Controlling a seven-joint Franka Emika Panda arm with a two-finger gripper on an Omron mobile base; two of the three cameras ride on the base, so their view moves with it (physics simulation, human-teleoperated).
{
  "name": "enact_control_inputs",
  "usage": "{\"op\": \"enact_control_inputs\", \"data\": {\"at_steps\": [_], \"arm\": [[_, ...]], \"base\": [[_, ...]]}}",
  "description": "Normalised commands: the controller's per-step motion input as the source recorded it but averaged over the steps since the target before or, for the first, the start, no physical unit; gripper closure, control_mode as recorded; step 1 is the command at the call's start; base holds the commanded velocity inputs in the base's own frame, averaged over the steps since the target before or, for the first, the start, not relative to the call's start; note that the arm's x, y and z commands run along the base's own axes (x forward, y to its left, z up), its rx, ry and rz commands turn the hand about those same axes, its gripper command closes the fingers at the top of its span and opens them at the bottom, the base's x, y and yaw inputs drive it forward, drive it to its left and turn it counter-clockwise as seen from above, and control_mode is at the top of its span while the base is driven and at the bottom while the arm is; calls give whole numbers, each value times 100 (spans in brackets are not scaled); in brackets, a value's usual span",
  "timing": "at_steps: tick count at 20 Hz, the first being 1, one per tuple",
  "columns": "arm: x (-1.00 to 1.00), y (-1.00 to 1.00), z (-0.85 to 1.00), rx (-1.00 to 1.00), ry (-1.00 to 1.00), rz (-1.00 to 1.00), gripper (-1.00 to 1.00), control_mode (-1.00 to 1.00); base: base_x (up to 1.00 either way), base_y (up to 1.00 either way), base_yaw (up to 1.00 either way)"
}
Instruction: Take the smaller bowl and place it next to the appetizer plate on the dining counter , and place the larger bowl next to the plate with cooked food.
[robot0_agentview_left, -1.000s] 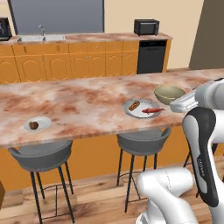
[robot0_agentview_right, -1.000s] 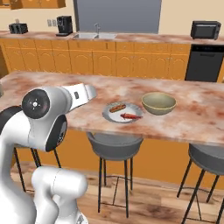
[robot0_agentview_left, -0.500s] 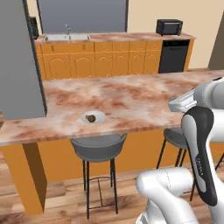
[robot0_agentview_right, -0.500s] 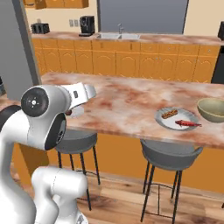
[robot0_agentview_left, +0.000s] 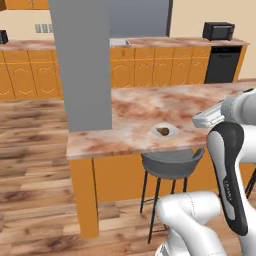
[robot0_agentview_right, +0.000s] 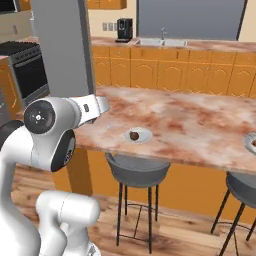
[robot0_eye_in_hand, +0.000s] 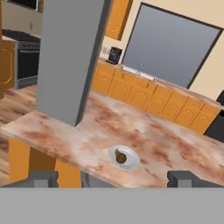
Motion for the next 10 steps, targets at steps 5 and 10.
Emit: {"op": "enact_control_inputs", "data": {"at_steps": [5, 10], "arm": [[0, 0, 0, 0, 0, 0, -100, 100], [0, 0, 0, 0, 0, 0, -100, 100]], "base": [[54, 100, 6], [78, 100, 6]]}}
